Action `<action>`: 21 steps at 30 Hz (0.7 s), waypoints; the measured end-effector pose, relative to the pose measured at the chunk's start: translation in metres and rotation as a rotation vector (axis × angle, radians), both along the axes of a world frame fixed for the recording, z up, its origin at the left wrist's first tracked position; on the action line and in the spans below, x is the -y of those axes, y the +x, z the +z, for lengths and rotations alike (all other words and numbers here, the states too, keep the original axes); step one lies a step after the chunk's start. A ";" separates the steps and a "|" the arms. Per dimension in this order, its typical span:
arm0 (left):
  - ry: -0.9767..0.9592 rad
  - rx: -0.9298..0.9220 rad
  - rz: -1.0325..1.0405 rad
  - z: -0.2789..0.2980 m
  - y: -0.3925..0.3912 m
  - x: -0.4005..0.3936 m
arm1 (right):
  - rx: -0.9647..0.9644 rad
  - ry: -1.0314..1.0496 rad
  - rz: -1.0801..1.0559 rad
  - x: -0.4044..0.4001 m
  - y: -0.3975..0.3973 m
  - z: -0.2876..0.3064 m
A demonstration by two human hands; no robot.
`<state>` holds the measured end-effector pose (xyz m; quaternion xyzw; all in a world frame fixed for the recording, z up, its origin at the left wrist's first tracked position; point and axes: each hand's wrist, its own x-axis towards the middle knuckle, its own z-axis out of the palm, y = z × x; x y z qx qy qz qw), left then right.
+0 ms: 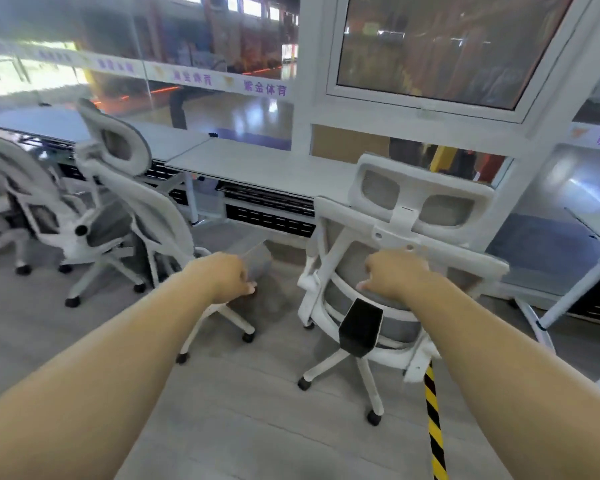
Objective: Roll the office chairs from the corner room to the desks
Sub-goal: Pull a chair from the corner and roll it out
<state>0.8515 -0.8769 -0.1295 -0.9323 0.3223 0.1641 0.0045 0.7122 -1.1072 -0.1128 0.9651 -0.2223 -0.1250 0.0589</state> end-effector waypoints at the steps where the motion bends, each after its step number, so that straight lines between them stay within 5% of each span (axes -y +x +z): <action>1: 0.009 0.004 0.044 0.001 -0.010 -0.030 | -0.019 0.024 0.055 -0.026 0.000 0.000; 10: 0.094 0.017 0.518 0.016 -0.110 -0.297 | -0.142 0.187 0.561 -0.264 0.017 0.006; 21: 0.119 0.061 1.105 0.042 -0.230 -0.561 | -0.167 0.110 1.173 -0.569 0.063 0.021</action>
